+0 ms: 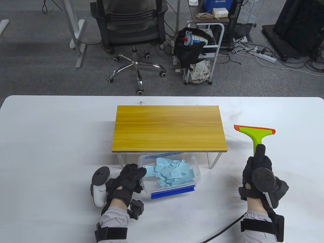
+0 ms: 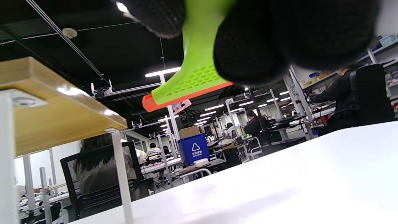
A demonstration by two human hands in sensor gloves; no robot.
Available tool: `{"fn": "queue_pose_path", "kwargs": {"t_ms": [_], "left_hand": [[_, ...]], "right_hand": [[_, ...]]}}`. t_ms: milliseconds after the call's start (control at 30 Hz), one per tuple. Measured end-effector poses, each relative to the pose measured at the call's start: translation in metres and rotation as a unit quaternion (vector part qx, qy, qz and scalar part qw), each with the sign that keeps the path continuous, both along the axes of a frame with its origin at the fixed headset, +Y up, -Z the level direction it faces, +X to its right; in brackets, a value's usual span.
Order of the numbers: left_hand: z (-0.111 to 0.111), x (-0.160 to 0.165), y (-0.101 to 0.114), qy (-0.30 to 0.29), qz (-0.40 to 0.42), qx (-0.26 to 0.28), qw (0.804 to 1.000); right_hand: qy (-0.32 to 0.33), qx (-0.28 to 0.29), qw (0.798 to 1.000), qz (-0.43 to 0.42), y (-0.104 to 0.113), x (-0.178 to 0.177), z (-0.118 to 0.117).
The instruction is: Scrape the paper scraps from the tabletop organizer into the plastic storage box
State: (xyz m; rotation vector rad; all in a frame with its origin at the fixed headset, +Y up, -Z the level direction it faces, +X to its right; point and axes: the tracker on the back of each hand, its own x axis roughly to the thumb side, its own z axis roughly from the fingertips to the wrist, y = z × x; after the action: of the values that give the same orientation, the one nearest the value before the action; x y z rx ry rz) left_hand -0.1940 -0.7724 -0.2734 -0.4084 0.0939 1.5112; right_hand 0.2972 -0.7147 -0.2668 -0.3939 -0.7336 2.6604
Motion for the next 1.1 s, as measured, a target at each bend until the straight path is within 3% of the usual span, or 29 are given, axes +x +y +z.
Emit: {"fn": "queue_pose_path", "kwargs": {"t_ms": [267, 500, 667, 800, 967, 1100], "left_hand": [[0.004, -0.013, 0.021, -0.072, -0.009, 0.002, 0.997], [0.011, -0.013, 0.075, -0.083, 0.031, 0.091, 0.992], [0.013, -0.035, 0.118, 0.013, 0.029, 0.166, 0.986], [0.013, -0.065, 0.136, 0.105, 0.038, 0.186, 0.976], [0.014, -0.101, 0.135, 0.21, 0.041, 0.181, 0.96], [0.015, -0.129, 0.116, 0.292, 0.078, 0.152, 0.941]], "right_hand": [[0.003, 0.005, 0.998, -0.06, -0.006, 0.013, 0.002], [0.019, 0.014, 0.997, -0.08, -0.005, 0.012, 0.002], [0.022, 0.019, 0.995, -0.093, -0.005, 0.013, 0.002], [0.019, 0.018, 0.994, -0.109, -0.007, 0.017, 0.003], [0.015, 0.017, 0.993, -0.115, -0.009, 0.019, 0.003], [0.011, 0.016, 0.992, -0.127, -0.01, 0.021, 0.004]]}}
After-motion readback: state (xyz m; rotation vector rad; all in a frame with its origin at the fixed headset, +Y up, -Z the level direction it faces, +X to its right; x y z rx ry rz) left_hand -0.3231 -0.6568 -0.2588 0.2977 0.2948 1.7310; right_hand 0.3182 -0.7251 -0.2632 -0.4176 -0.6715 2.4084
